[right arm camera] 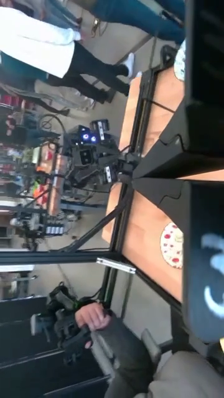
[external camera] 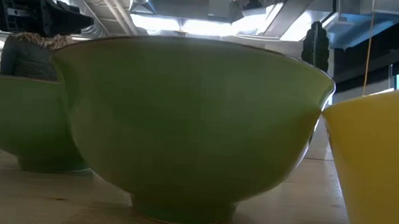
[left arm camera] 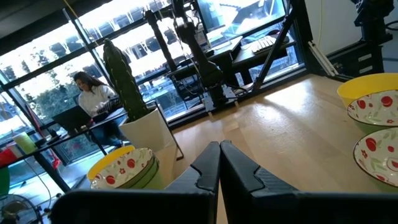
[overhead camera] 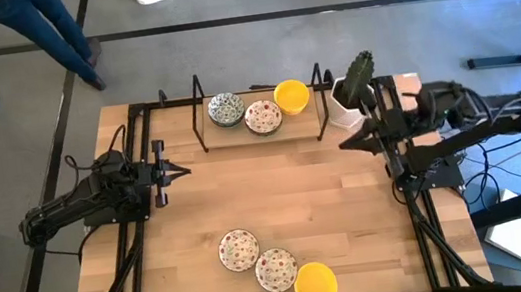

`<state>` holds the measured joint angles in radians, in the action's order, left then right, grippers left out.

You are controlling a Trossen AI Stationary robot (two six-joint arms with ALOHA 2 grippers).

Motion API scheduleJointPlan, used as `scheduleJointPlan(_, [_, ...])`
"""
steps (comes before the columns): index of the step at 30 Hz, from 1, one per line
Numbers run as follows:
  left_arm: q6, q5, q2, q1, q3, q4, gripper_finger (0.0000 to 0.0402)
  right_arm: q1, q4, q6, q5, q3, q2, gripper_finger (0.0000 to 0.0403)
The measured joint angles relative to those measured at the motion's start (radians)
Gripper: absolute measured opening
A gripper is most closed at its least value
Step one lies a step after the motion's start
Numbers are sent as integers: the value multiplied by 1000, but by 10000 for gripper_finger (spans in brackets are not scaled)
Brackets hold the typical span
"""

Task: Pick & Place Mini bowls
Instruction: Stack the red patterned bowl on the red patterned bowl on the shelf

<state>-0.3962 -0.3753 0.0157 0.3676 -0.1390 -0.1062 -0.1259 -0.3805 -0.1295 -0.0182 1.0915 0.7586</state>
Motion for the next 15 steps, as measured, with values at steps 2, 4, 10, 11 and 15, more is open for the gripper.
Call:
scheduleJointPlan(2, [-1, 0, 0, 0, 0, 0, 6, 0, 47, 19, -4, -97, -58, 5])
scheduleJointPlan(4, [-1, 0, 0, 0, 0, 0, 6, 0, 82, 25, -43, -184, -106, 5])
scheduleJointPlan(10, [4, 0, 0, 0, 0, -1, 6, 0, 202, 41, -91, -415, -251, 4])
scheduleJointPlan(11, [7, 0, 0, 0, 0, -2, 6, 0, 225, 43, -91, -449, -274, 6])
scheduleJointPlan(15, [9, 0, 0, 0, 0, -3, 6, 0, 286, 37, -91, -560, -354, 7])
